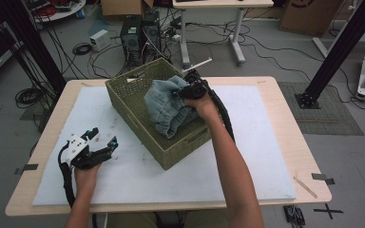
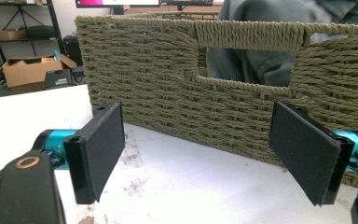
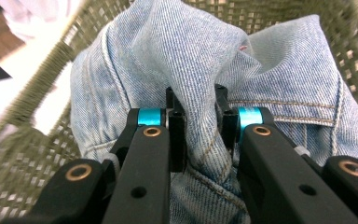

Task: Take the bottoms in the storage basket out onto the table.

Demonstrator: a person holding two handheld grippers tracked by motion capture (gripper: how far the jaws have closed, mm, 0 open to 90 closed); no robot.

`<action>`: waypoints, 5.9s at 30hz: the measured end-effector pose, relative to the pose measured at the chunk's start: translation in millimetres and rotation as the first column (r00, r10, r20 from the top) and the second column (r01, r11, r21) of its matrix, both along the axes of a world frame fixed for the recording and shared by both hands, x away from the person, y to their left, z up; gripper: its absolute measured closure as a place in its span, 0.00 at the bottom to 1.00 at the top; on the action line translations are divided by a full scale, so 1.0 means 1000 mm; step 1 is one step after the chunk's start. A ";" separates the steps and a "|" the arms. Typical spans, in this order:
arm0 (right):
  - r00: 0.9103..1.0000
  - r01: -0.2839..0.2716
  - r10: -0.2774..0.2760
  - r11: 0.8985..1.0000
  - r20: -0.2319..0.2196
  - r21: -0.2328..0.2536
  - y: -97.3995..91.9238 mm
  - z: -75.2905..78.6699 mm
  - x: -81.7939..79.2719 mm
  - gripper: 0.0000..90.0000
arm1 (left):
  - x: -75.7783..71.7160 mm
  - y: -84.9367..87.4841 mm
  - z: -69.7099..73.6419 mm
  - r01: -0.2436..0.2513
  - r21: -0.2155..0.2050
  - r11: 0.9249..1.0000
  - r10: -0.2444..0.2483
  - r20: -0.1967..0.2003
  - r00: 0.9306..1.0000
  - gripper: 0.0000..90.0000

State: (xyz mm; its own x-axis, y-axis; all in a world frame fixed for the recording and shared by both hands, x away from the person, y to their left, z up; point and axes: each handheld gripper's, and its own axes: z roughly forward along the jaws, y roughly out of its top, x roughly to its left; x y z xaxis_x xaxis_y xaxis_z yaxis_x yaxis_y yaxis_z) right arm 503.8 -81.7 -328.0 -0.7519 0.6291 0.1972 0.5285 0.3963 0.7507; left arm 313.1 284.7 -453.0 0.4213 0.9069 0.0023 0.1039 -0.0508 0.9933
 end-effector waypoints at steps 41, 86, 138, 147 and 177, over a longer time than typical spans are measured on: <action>0.973 -0.102 0.016 0.926 0.232 0.363 -0.126 0.082 -0.044 0.90 | 0.000 0.000 0.000 -0.001 -0.002 1.000 0.001 -0.001 1.000 0.21; 0.899 0.103 -0.306 0.842 0.313 0.529 -0.272 0.139 -0.099 0.91 | 0.001 0.000 0.000 -0.007 -0.004 1.000 0.007 -0.007 1.000 0.21; 0.938 0.323 -0.327 0.945 0.112 0.060 -0.255 -0.073 -0.093 0.86 | 0.001 -0.001 0.000 -0.007 0.010 1.000 0.007 -0.014 1.000 0.21; 0.924 0.362 -0.370 0.928 0.093 0.094 -0.273 -0.076 -0.115 0.56 | 0.002 -0.001 0.000 -0.007 0.011 1.000 0.007 -0.012 1.000 0.21; 0.937 0.221 -0.231 0.973 0.260 0.070 -0.255 -0.051 -0.164 0.23 | -0.004 -0.002 0.013 -0.028 0.020 0.999 0.029 -0.007 1.000 0.21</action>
State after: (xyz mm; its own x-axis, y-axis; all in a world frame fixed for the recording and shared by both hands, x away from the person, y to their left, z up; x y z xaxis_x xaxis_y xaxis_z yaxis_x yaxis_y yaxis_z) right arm 339.7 -336.7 -379.2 -0.6192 0.7843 0.0385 0.3805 0.2568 0.8884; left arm 309.2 282.3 -440.1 0.3954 0.9183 0.0174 0.1128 -0.0673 0.9913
